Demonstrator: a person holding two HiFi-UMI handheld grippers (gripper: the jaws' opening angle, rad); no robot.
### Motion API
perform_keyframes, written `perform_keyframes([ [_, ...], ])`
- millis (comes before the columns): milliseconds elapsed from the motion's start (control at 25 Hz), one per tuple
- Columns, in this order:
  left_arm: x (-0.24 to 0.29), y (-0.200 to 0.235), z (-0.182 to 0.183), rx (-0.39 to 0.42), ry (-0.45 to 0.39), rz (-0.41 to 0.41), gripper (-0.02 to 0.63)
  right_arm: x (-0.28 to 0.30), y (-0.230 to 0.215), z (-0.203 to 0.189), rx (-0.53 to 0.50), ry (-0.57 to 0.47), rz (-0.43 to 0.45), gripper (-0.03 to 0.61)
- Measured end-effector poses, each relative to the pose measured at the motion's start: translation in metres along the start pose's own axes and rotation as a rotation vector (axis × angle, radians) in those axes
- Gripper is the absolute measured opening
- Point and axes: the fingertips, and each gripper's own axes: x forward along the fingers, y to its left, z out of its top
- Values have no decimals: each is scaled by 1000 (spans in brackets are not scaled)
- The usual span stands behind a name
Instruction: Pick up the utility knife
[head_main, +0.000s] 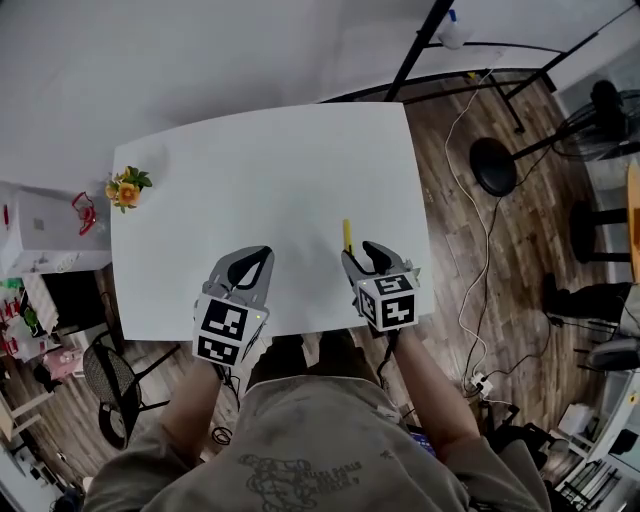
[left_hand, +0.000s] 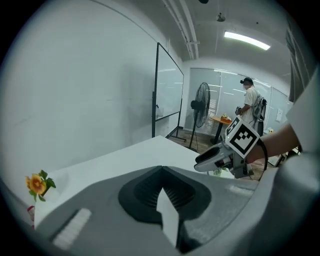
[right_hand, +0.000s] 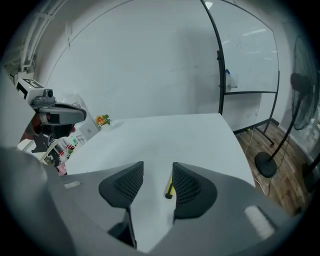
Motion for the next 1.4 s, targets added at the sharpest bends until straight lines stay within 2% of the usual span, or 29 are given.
perform_keyframes([
  [320, 15, 3, -37, -48, 62, -5, 0, 45, -14, -50, 11, 142, -64, 206],
  [520, 14, 9, -58, -67, 94, 5, 0, 63, -19, -59, 14, 189, -106, 193],
  [760, 9, 8, -65, -83, 98, 17, 0, 69, -26, -69, 21, 232, -134, 169],
  [880, 6, 9, -66, -89, 96, 23, 0, 69, -31, -70, 2, 231, -169, 112],
  [1000, 1, 8, -66, -116, 94, 21, 0, 69, -31, -70, -6, 234, -174, 89],
  [1200, -10, 13, -56, -128, 63, 40, 0, 66, -15, -57, 26, 192, -112, 89],
  [1400, -27, 21, -31, -118, 6, 78, 0, 41, 4, -5, 29, 65, -28, 89],
])
